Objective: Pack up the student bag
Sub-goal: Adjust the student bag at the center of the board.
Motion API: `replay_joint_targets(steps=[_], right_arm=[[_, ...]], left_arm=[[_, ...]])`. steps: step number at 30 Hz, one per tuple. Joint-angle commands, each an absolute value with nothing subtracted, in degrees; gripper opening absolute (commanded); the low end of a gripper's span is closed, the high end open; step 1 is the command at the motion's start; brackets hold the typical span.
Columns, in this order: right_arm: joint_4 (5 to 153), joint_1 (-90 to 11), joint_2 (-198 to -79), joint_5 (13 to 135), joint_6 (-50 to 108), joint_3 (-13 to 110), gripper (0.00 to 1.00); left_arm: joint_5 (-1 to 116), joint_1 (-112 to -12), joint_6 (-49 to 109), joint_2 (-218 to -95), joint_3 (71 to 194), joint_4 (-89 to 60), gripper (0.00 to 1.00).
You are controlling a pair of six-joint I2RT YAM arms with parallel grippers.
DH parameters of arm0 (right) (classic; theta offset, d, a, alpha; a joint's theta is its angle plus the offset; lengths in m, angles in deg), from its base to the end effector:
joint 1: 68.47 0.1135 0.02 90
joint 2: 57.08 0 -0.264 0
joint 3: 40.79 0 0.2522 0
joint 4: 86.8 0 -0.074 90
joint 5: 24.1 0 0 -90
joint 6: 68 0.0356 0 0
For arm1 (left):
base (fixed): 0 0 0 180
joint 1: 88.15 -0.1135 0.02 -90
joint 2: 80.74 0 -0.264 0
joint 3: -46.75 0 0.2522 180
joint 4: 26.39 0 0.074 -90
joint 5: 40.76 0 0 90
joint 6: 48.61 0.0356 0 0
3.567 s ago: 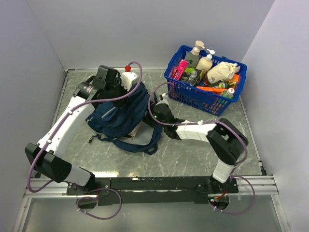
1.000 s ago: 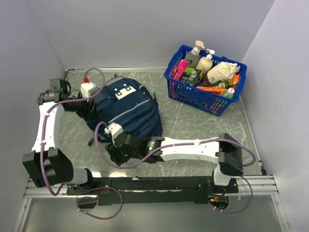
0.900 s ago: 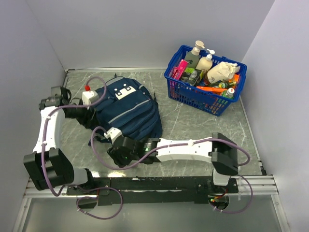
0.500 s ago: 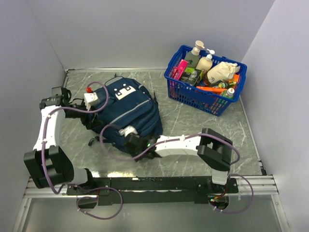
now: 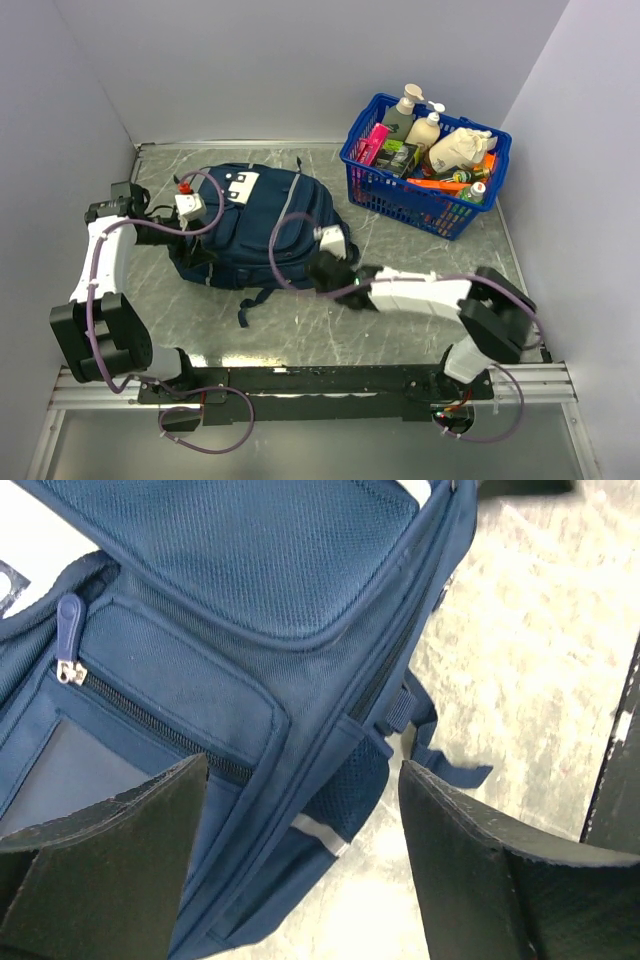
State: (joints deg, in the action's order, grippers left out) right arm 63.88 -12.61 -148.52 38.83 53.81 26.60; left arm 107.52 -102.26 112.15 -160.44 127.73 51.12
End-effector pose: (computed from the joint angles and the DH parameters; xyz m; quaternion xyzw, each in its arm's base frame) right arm 0.1930 0.2558 0.1898 -0.1204 0.9180 0.0513 0.3743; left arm 0.2469 0.0308 0.2888 0.4628 0.7356 -0.2861 0.4035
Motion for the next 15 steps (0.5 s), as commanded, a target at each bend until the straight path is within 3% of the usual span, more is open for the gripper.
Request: replay_joint_targets(steps=[1,5,15], right_arm=[[79.2,-1.1,-139.1,33.6,49.9,19.0,0.54],[89.7,0.9,-138.5,34.4,47.7,13.8,0.6],[97.4,0.9,-152.6,37.4,44.9,21.9,0.6]], left_arm=[[113.2,-101.6,112.2,-159.6,129.0,49.8,0.8],[112.4,-100.3,108.6,-158.3,127.0,46.4,0.79],[112.6,-99.9,104.5,-157.5,127.8,45.0,0.79]])
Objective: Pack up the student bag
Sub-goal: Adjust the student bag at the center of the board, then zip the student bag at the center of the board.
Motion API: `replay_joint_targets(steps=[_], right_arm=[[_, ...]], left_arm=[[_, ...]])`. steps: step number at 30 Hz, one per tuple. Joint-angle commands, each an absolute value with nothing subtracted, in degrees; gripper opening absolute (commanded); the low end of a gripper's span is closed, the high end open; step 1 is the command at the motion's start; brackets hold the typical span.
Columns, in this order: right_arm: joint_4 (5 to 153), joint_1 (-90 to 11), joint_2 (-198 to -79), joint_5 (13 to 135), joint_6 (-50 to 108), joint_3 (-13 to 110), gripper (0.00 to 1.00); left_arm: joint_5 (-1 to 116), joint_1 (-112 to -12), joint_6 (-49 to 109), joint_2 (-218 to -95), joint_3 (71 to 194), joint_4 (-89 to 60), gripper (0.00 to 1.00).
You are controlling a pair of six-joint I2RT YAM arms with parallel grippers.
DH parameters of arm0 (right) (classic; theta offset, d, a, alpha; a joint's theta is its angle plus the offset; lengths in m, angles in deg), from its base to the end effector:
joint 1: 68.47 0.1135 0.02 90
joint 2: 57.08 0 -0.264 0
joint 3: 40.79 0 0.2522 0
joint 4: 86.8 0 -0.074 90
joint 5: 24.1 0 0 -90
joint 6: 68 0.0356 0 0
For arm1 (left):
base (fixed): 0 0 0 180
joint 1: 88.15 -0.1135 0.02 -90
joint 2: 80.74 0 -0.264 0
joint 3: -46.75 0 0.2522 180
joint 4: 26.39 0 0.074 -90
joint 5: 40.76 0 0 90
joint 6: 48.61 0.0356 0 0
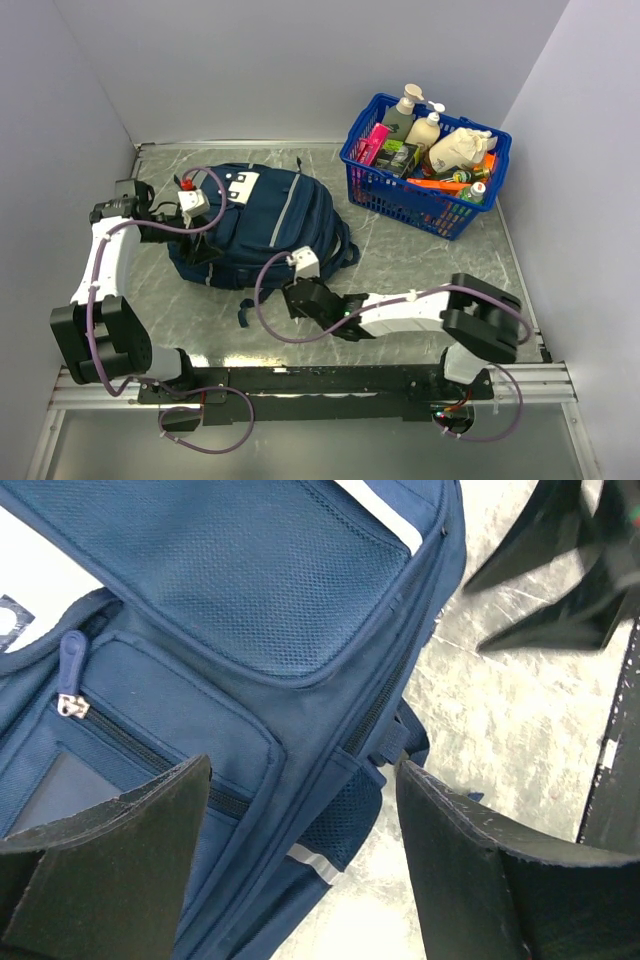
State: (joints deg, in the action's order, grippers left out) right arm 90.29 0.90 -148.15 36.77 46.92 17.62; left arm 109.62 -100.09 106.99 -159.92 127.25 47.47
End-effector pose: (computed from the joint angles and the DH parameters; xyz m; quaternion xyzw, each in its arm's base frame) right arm 0.1299 0.2959 0.1802 -0.2191 0.8403 0.1724 0.4650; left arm 0.2510 0.0215 0.2912 0.4537 0.7279 -0.3054 0.4135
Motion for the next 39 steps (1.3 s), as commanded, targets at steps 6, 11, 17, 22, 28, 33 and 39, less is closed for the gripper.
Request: replay_joint_targets(steps=[6,11,17,22,28,33,39], right_arm=[[99.0,0.6,-158.4,36.7,44.8,26.3,0.59],[98.4,0.1,-160.3,32.5,45.6,27.0,0.56],[97.5,-1.3,-162.4,30.9,47.3,27.4,0.5],[95.5,-1.5,-164.4,29.2,47.6,29.5,0.41],[97.6,-1.3,-163.9,29.2,47.1,27.9,0.16],[97.8,0.0,-159.2,28.5,46.5,24.4,0.0],[96.8,0.5,-151.2,28.5,48.9,17.6,0.0]], left_arm=[[111.4,-99.9,104.5,-157.0,127.5,45.6,0.78],[110.9,-100.0,104.8,-157.0,127.8,46.1,0.77],[111.7,-100.0,105.3,-158.2,129.4,46.9,0.77],[112.0,-100.0,106.9,-159.5,131.1,49.5,0.76],[112.0,-99.9,106.7,-159.3,130.5,49.8,0.76],[112.6,-99.1,105.4,-158.4,128.0,48.5,0.73],[112.7,-91.6,96.6,-154.5,124.1,41.3,0.74]])
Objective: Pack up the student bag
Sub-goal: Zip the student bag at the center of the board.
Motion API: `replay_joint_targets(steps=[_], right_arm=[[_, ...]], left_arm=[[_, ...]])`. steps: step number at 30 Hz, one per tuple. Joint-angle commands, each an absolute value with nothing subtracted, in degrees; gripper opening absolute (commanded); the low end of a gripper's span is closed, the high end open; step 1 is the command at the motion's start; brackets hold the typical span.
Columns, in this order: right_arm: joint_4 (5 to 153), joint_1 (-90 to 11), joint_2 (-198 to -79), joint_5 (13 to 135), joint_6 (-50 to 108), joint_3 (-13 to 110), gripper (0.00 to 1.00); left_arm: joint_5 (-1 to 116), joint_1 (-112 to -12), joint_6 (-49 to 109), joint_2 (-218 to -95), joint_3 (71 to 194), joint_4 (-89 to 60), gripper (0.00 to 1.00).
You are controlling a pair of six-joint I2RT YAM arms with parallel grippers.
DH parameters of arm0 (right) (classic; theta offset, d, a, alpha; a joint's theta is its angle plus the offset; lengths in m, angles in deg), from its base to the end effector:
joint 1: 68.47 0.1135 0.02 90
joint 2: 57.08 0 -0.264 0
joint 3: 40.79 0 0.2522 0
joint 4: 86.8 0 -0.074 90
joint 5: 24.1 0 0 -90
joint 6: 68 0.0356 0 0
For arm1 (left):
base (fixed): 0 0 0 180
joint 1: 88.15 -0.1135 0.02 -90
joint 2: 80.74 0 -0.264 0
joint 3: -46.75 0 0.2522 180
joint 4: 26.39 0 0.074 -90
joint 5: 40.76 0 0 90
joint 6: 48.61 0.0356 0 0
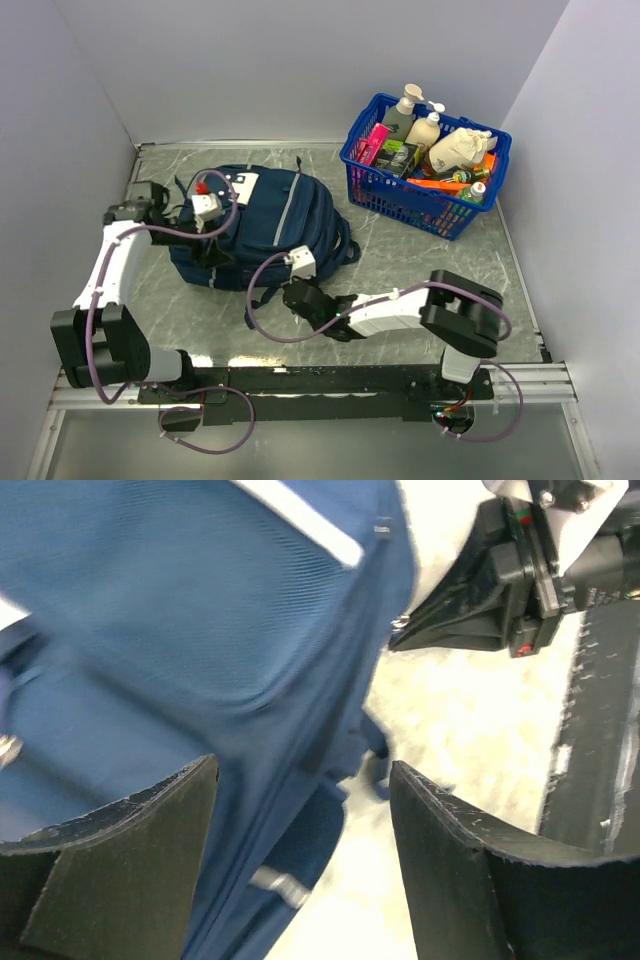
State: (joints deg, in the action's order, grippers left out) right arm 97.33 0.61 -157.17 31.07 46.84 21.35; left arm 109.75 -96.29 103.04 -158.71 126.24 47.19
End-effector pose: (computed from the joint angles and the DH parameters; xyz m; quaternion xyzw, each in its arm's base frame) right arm 0.1443 0.3205 0.1609 -0.1864 0.8329 0.1482 0.4996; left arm 0.2472 0.0041 0.2913 0.4543 0.7265 -0.3312 0.3952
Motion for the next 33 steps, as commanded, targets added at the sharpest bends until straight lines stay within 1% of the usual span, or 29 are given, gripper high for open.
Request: replay_joint_targets(steps=[1,4,7,11,17,22,27,28,30,33], right_arm=[[97.0,0.4,-150.0,28.9,49.8,17.0,0.0],[97.5,0.4,-148.2,30.4,51.1,15.3,0.0],[98.6,0.4,-147.0,32.9,51.4,13.9,0.0],[97.4,-0.2,-145.2,35.4,52.6,13.4,0.0],[98.6,-3.2,-140.5,42.5,56.8,9.4,0.0],[99.7,-3.8,-140.8,46.4,57.2,9.3,0.0],[99.8,-4.2,-141.7,50.0,57.3,9.8,0.0],[99.7,-4.3,-141.7,50.3,57.3,10.0,0.0],[99.7,-4.4,-141.7,51.7,57.2,10.2,0.0],[99.9,-4.4,-141.5,53.3,57.2,10.2,0.0]], left_arm=[[111.0,-88.6,94.3,-152.5,123.2,38.9,0.74],[107.5,-81.8,86.3,-149.0,118.5,28.8,0.76],[106.6,-78.5,83.1,-150.8,118.4,26.6,0.75],[101.6,-72.3,82.4,-151.2,116.5,23.7,0.75],[97.3,-68.6,81.3,-153.2,114.8,19.2,0.71],[93.9,-67.1,81.6,-155.4,114.0,15.0,0.67],[89.9,-64.4,79.9,-156.0,113.3,9.3,0.66],[86.6,-63.8,79.5,-156.0,113.0,8.1,0.65],[85.1,-63.0,78.8,-155.9,112.7,6.0,0.63],[78.5,-61.5,76.7,-156.0,111.8,2.5,0.55]])
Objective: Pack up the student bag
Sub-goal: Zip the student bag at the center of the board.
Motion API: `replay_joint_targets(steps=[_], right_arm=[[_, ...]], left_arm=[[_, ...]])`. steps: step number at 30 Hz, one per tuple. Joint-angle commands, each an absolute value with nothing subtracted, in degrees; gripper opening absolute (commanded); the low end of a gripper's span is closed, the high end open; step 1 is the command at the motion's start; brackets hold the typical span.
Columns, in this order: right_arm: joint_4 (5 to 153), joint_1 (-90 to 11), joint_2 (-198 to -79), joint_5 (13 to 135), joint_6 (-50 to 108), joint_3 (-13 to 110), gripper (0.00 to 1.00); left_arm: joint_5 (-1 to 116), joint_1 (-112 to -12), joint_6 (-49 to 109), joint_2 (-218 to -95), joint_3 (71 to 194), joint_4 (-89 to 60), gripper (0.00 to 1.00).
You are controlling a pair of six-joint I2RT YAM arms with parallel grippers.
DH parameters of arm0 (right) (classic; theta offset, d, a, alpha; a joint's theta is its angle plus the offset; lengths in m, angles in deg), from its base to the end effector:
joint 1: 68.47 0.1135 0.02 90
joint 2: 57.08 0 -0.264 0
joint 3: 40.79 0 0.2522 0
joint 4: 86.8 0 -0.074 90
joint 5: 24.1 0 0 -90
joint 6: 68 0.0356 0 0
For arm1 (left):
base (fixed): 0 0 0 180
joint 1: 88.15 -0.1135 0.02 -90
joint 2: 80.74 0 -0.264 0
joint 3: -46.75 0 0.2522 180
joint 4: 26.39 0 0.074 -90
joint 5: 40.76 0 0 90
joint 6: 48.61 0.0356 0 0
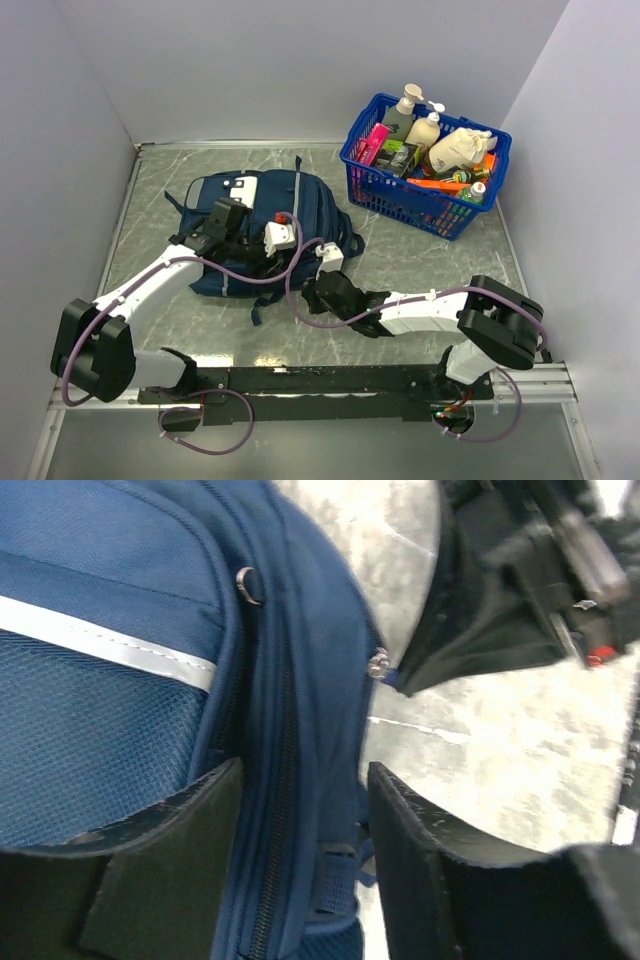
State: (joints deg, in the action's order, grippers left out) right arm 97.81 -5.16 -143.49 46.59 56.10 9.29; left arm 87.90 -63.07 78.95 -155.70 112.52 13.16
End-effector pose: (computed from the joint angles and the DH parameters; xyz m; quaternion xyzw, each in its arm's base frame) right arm 0.1444 0.2611 0.1710 -0.1381 0.8538 0.2640 0.4269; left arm 0.2329 -0.1336 0.2517 0.5587 0.6938 -0.2718 0.3642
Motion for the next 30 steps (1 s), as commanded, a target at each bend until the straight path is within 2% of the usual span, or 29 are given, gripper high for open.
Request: replay_joint_targets(steps=[1,2,4,5,6,7,18,30], right_arm=[[100.0,-4.4,-141.5,53.7,57.2,10.2,0.0],[99.9,-4.4,-141.1,54.0,57.2,10.2,0.0],[99.2,-4.6,-140.6,54.2,57.1,10.2,0.0],[98.9,-4.7,-140.0,54.2,57.2,10.2,0.0],[98.4,-4.9,-139.7,54.4,57.2,10.3,0.0],[97.5,-5.9,-139.3,55.0,57.2,10.4,0.0],[87.5,-18.2,-135.8,62.1,55.8,11.2,0.0],[81.8,-21.5,-127.7,59.7,55.0,4.6,0.0]], left_arm=[[76.9,-61.3,76.9,-156.0,111.6,1.4,0.52],[75.9,-60.7,76.8,-155.9,111.1,1.2,0.48],[74.5,-60.0,78.1,-155.9,109.8,1.3,0.33],[73.2,-59.2,78.7,-155.8,109.2,1.4,0.24],[72.9,-59.1,79.4,-155.6,108.1,2.0,0.06],[73.0,-58.9,80.7,-155.5,107.7,3.5,0.01],[74.7,-58.8,86.6,-150.4,105.2,13.4,0.01],[74.4,-58.8,86.4,-150.7,104.5,12.3,0.01]])
